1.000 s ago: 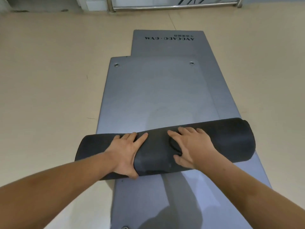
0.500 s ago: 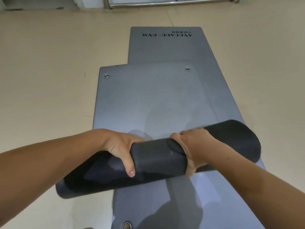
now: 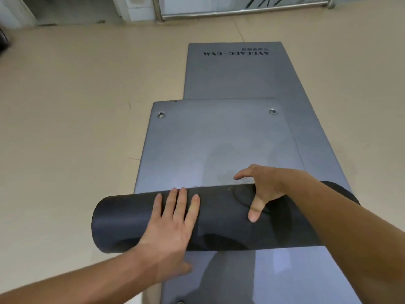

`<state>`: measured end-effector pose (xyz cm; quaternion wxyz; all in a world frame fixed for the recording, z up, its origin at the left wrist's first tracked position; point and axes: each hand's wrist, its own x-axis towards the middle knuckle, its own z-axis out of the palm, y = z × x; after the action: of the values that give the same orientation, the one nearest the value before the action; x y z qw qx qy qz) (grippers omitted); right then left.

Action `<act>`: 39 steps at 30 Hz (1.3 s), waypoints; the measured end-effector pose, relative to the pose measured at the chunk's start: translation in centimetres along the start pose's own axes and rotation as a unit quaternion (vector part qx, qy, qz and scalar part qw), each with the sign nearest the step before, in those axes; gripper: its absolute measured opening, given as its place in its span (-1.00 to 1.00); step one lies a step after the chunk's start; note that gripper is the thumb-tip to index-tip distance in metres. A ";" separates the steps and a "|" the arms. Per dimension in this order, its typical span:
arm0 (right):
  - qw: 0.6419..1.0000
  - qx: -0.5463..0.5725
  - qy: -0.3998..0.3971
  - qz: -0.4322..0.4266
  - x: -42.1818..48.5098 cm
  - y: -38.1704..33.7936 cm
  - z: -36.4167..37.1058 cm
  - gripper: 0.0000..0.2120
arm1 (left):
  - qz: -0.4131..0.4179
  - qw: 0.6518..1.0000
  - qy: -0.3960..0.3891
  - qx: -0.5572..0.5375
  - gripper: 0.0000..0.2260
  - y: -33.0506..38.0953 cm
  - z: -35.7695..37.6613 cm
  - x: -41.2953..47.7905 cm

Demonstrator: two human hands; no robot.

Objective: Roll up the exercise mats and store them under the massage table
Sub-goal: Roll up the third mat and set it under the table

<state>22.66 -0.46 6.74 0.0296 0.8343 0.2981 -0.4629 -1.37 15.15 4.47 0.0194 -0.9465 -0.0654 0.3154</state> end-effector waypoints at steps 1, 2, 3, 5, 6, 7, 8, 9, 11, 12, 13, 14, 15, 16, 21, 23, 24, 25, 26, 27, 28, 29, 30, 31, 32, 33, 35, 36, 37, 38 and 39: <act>0.999 -0.016 0.047 -0.002 -0.3 -0.1 -0.2 0.16 | -0.023 1.000 0.015 -0.004 0.25 0.2 0.4 0.9; 0.994 -0.044 0.101 -0.006 -0.6 -0.1 -0.5 0.12 | -0.033 0.999 0.037 -0.004 0.28 0.0 0.5 1.9; 0.985 -0.071 0.156 -0.010 -0.9 -0.2 -0.6 0.04 | -0.033 0.998 0.053 -0.012 0.31 -0.8 0.4 3.1; 0.963 -0.126 0.238 -0.016 -1.4 -0.6 0.0 -0.22 | -0.010 0.997 0.072 -0.029 0.34 -2.8 -1.1 5.2; 0.951 -0.158 0.266 -0.025 -1.7 -1.0 0.8 -0.36 | 0.006 0.997 0.068 -0.040 0.33 -3.8 -2.1 6.1; 0.941 -0.183 0.282 -0.038 -1.9 -1.2 1.9 -0.42 | 0.020 0.997 0.053 -0.056 0.28 -4.8 -3.1 6.9; 0.938 -0.198 0.282 -0.049 -2.1 -1.3 3.1 -0.35 | 0.026 0.997 0.032 -0.070 0.20 -5.6 -4.1 7.5; 0.941 -0.209 0.262 -0.046 -2.4 -1.3 4.3 -0.19 | 0.035 0.996 0.016 -0.086 0.12 -6.3 -5.0 8.1; 0.940 -0.256 0.225 -0.031 -2.5 -0.9 6.1 0.18 | 0.048 0.991 -0.008 -0.122 -0.01 -7.0 -6.2 9.1; 0.932 -0.279 0.229 -0.027 -2.3 -0.7 6.9 0.28 | 0.049 0.989 -0.017 -0.136 -0.06 -7.1 -6.5 9.2; 0.925 -0.292 0.243 -0.023 -2.0 -0.5 7.6 0.33 | 0.051 0.988 -0.018 -0.144 -0.08 -7.2 -6.5 9.3; 0.917 -0.302 0.260 -0.019 -1.7 -0.4 8.2 0.34 | 0.051 0.988 -0.015 -0.142 -0.09 -7.1 -6.4 9.3; 0.910 -0.312 0.274 -0.016 -1.4 -0.3 8.7 0.32 | 0.052 0.989 -0.011 -0.136 -0.09 -7.0 -6.3 9.2; 0.904 -0.318 0.285 -0.013 -1.1 -0.1 9.0 0.28 | 0.050 0.990 -0.009 -0.128 -0.07 -6.7 -6.1 9.1; 0.902 -0.326 0.280 -0.032 -1.0 0.2 7.9 0.22 | 0.009 0.995 0.048 -0.083 0.18 -5.3 -4.8 7.8; 0.906 -0.329 0.265 -0.033 -0.8 0.2 6.6 0.26 | -0.007 0.990 0.126 -0.055 0.16 -3.7 -3.0 5.6; 0.908 -0.329 0.256 -0.032 -0.5 0.2 5.8 0.30 | -0.012 0.989 0.143 -0.042 0.13 -3.0 -1.8 4.4; 0.913 -0.324 0.246 -0.030 -0.3 0.1 4.9 0.34 | -0.019 0.990 0.138 -0.034 0.15 -2.4 -0.5 3.3; 0.919 -0.313 0.237 -0.030 0.0 0.0 4.1 0.38 | -0.035 0.992 0.120 -0.031 0.18 -2.1 0.7 2.7; 0.926 -0.297 0.229 -0.030 0.2 -0.1 3.4 0.40 | -0.051 0.992 0.109 -0.027 0.23 -2.0 1.9 2.7; 0.933 -0.282 0.222 -0.029 0.6 -0.2 2.8 0.42 | -0.063 0.992 0.109 -0.016 0.28 -2.0 2.7 3.2; 0.937 -0.271 0.219 -0.028 0.9 -0.2 2.6 0.42 | -0.069 0.991 0.112 0.001 0.30 -2.1 3.2 4.0; 0.939 -0.263 0.222 -0.028 1.2 -0.2 2.6 0.42 | -0.074 0.991 0.112 0.018 0.31 -2.1 3.3 4.7; 0.937 -0.258 0.232 -0.027 1.5 -0.2 2.8 0.41 | -0.080 0.990 0.111 0.032 0.30 -2.1 3.4 5.5; 0.934 -0.259 0.246 -0.021 1.5 -0.2 3.2 0.40 | -0.083 0.989 0.113 0.041 0.28 -2.2 3.3 6.2; 0.929 -0.265 0.259 -0.014 1.6 -0.2 3.8 0.38 | -0.084 0.988 0.120 0.047 0.26 -2.5 3.3 6.9; 0.914 -0.292 0.281 -0.002 1.4 -0.5 5.4 0.36 | -0.080 0.986 0.137 0.042 0.23 -3.6 2.8 8.2; 0.907 -0.307 0.288 0.000 1.3 -0.8 6.1 0.36 | -0.075 0.987 0.141 0.031 0.20 -4.2 2.3 8.8; 0.901 -0.319 0.296 0.001 1.3 -0.9 6.7 0.36 | -0.068 0.987 0.142 0.019 0.16 -4.8 1.8 9.2; 0.896 -0.326 0.303 0.001 1.4 -1.0 6.9 0.36 | -0.059 0.989 0.138 0.011 0.14 -5.3 1.2 9.5; 0.893 -0.328 0.307 0.003 1.5 -1.1 7.0 0.38 | -0.049 0.990 0.135 0.007 0.13 -5.8 0.5 9.7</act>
<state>17.42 -1.14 1.86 0.2104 0.8786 0.4246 -0.0590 5.33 22.16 -1.24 0.0504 -0.9760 -0.1057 0.1837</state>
